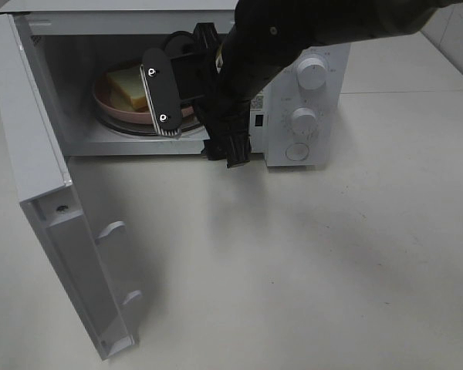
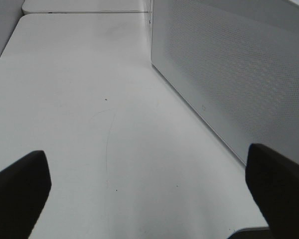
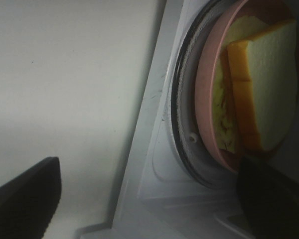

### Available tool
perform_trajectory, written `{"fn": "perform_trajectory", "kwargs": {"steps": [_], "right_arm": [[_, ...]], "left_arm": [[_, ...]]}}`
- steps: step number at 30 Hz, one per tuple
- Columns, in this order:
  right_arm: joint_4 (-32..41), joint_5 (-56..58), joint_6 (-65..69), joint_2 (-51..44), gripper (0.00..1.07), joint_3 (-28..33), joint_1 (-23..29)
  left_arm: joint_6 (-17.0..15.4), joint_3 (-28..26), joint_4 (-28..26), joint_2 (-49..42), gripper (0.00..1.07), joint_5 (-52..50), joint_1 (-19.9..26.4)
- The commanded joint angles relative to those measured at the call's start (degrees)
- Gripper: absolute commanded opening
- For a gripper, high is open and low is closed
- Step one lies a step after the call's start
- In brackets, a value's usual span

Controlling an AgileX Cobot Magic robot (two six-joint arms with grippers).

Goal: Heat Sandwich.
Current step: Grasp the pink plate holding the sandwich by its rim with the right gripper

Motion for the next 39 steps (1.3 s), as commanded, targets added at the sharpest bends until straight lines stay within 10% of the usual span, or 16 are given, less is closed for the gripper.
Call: {"fn": "perform_trajectory", "kwargs": {"steps": [1,39], "right_arm": [[-0.23,-0.34,0.11,1.32,0.9,-1.66,0.11],[0.17,10.6,2.69,26.18,0.87,-36.84,-0.69]], "left_arm": [[-0.06,0.17,-0.17,-0.97,1.01,-0.74,0.17],[-0.06,0.17,0.69,-0.97,1.01,-0.74,0.17]]}}
